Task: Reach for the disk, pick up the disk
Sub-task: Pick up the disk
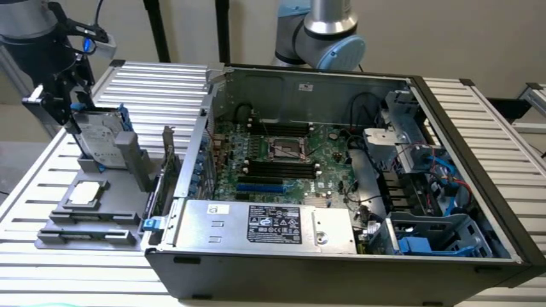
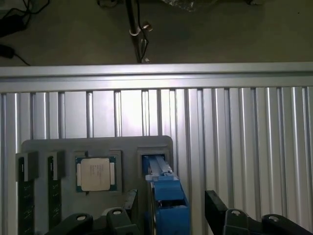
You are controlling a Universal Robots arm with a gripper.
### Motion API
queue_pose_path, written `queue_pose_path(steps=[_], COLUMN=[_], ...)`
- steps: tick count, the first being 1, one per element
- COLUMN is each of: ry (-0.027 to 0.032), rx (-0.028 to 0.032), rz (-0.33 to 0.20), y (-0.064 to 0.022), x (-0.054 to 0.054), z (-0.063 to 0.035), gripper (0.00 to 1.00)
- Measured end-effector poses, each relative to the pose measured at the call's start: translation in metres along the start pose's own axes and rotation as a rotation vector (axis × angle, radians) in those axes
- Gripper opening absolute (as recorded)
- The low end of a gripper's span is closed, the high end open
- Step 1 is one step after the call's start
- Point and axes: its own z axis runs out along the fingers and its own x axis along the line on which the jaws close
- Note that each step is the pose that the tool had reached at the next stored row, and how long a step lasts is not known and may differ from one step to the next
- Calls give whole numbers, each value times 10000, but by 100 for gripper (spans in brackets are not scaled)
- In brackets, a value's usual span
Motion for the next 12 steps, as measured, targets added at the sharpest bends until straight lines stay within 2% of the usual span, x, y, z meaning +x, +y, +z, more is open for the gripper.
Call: queue_pose_path(steps=[2, 4, 5, 12], ry=[0, 1, 1, 7], rx=[-1, -2, -1, -2], rz=[-5, -10, -12, -16], y=[0, 0, 0, 0], x=[-4, -5, -6, -6], z=[0, 0, 1, 0], gripper=[57, 57, 50, 48])
